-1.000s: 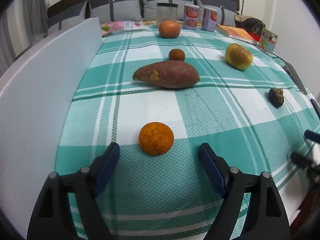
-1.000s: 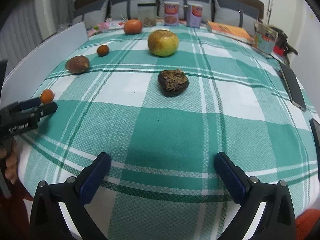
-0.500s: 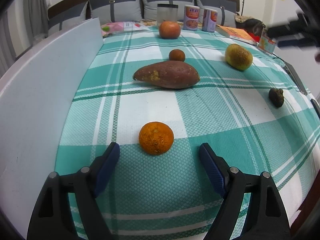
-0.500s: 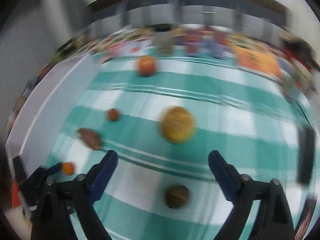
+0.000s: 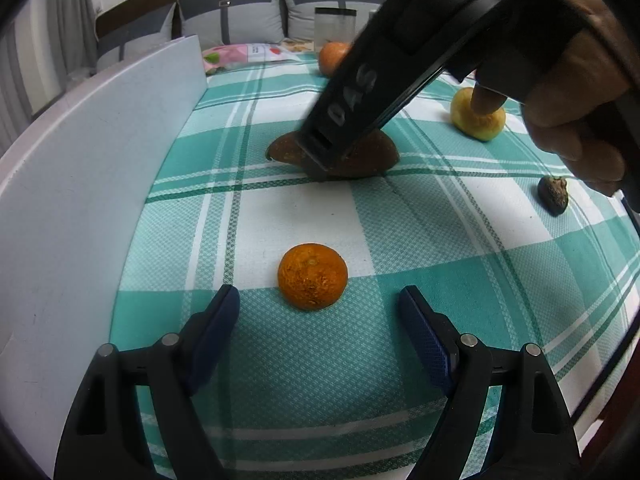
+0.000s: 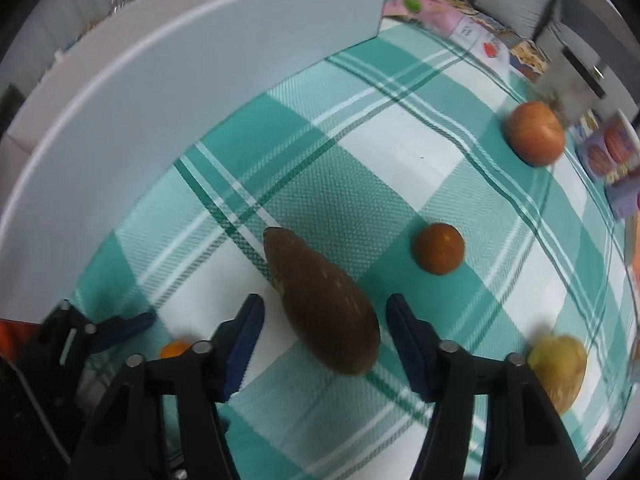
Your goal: Organize fruits
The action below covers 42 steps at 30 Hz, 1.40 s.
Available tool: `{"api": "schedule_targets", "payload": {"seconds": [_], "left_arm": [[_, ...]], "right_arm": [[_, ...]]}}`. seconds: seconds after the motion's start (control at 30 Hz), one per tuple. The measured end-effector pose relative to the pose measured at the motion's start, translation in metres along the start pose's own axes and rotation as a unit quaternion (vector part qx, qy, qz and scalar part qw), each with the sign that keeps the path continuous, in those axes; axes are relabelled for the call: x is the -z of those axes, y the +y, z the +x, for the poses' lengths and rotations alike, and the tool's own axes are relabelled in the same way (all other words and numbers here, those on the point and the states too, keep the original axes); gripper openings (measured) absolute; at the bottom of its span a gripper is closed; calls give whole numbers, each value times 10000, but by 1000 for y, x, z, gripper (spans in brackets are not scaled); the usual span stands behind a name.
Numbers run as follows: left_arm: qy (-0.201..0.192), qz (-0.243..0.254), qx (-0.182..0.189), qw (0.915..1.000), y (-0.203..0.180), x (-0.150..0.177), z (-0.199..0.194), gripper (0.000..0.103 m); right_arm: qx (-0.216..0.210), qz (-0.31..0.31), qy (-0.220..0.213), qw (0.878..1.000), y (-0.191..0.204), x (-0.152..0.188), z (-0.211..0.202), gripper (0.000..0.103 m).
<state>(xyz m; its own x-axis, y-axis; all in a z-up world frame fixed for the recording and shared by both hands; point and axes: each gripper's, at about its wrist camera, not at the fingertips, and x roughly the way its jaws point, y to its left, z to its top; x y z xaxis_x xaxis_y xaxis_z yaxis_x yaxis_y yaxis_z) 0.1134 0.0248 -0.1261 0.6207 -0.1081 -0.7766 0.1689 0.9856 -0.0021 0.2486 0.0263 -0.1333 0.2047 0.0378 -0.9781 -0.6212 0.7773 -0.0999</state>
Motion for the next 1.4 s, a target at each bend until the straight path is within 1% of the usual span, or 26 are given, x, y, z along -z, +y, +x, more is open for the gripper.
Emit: {"api": "schedule_targets", "payload": {"seconds": [0.07,0.17,0.27,0.3,0.4,0.43,0.47,0.53,0.57,0.6,0.63,0.67,0.7,0.73,0.83,0.87,0.93,1.0,1.13,1.4], "left_arm": [[-1,1,0,10000,0,0,0,84],[0,-2,3,10000,0,0,0,84],[42,-12,60,10000,1,0,0,84],[93,-15,93,9999,2,-1,0,84],[365,27,161,9992,2,-6,-1,84],[475,30,192,9987,2,-7,-1,84],[600,26,245,9979,2,-9,-2,84],[830,-23,461,9955,3,-10,-5,84],[974,-50,604,9934,3,-10,-8,84],[1044,-44,657,9924,3,-9,-8,84],[1164,-15,677,9909,2,-8,-11,84],[1216,4,637,9905,2,-8,-12,84],[1274,30,530,9904,1,-6,-16,84],[1285,44,455,9907,0,-5,-19,84],[1226,108,163,9923,-3,-2,-29,84],[1186,148,78,9928,-5,-1,-32,84],[1092,237,-47,9937,-9,-2,-37,84],[1003,294,-115,9945,-11,-3,-42,84],[908,340,-158,9952,-11,-3,-49,84],[812,360,-266,9957,-10,-1,-54,84]], "right_arm": [[-56,168,17,9998,-5,2,-2,49],[-249,618,119,9977,-19,14,-10,49],[-424,1322,312,9898,-41,48,-19,49],[-518,1671,383,9838,-50,68,-22,49],[-704,2335,490,9686,-64,117,-28,49],[-807,2557,465,9622,-65,137,-30,49],[-928,2723,397,9569,-66,150,-34,49],[-1292,3122,283,9408,-65,179,-40,49],[-1388,3255,218,9351,-64,190,-43,50],[-1433,3390,124,9297,-64,200,-47,53],[-1421,3493,-32,9262,-63,210,-53,60],[-1379,3529,-165,9253,-62,216,-58,64],[-1282,3569,-373,9245,-59,224,-67,64],[-1219,3586,-491,9242,-61,226,-70,66],[-841,3586,-910,9252,-51,239,-84,69],[-757,3582,-976,9254,-48,245,-87,69],[-723,3603,-1015,9245,-42,248,-85,69],[-730,3604,-945,9251,-35,255,-82,69],[-603,3572,-888,9278,-27,258,-76,69],[-508,3583,-914,9277,-19,263,-71,69]]}}
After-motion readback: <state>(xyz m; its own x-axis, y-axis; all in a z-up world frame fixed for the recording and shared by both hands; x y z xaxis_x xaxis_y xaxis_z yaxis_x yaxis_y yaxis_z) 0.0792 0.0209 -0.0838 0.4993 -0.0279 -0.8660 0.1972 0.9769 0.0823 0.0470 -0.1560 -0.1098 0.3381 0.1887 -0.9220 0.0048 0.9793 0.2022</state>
